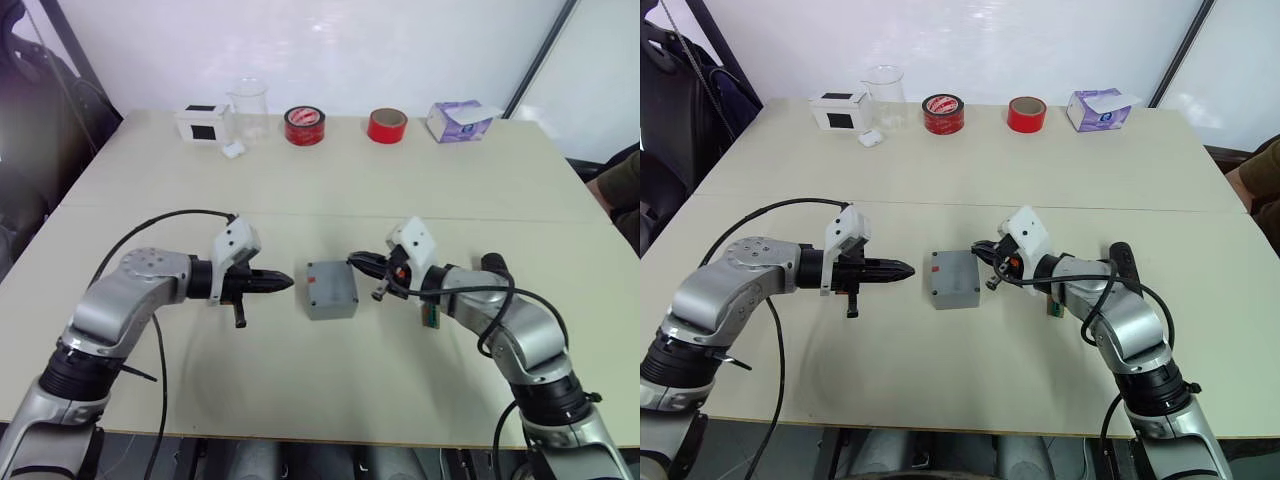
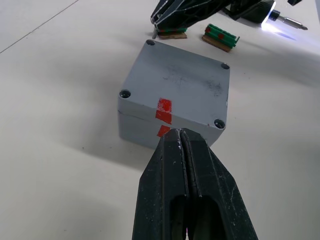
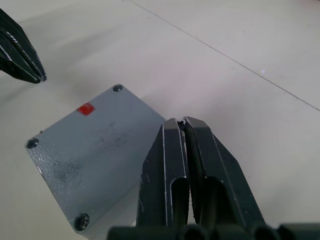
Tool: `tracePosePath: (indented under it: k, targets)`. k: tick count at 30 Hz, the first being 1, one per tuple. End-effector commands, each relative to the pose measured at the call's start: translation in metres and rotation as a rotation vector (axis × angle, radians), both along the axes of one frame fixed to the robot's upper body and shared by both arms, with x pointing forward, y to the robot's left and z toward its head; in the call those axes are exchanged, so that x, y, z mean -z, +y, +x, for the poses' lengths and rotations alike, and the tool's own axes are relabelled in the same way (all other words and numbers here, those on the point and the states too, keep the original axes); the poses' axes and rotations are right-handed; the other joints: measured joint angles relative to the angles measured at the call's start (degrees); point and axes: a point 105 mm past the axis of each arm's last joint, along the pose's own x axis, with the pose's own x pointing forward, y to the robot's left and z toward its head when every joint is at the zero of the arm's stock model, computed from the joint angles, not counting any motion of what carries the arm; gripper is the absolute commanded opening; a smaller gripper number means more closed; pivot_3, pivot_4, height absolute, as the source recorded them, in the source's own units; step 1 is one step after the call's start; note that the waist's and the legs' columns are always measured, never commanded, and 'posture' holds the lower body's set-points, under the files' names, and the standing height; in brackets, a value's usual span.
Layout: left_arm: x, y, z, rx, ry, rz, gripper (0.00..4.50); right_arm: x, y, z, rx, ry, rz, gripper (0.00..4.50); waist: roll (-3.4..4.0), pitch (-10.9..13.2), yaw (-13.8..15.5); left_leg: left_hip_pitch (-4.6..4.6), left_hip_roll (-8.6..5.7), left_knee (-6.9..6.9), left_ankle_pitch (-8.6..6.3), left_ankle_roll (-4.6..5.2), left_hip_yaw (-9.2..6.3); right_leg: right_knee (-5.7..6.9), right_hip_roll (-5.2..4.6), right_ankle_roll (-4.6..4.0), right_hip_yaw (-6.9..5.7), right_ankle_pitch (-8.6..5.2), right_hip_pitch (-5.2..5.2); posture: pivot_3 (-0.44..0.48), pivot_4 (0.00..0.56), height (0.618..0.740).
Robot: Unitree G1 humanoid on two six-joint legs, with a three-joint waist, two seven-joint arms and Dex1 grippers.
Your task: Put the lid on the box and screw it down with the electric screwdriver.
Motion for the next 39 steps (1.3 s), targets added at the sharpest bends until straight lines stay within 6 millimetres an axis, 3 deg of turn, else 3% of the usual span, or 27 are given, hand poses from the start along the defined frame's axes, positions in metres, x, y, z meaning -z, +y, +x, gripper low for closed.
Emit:
tracePosePath:
  k: [1,39]
  targets:
    - [-0.01,-0.004,-0.003,0.017,-0.056,-0.005,0.0,-0.013,0.004,0.001,-0.012,-0.057,0.012,0.08,0.0,0.0,0.03,0.0,0.0,0.0,0.0,0.0,0.0,0.0,0.0,0.0,0.0,0.0,0.0,0.0,0.15,0.74]
    - [-0.011,-0.008,-0.002,0.035,-0.056,-0.008,0.0,0.001,0.001,0.0,-0.006,-0.009,-0.023,0.08,0.0,0.0,0.02,0.01,0.0,0.0,0.0,0.0,0.0,0.0,0.0,0.0,0.0,0.0,0.0,0.0,0.15,0.74]
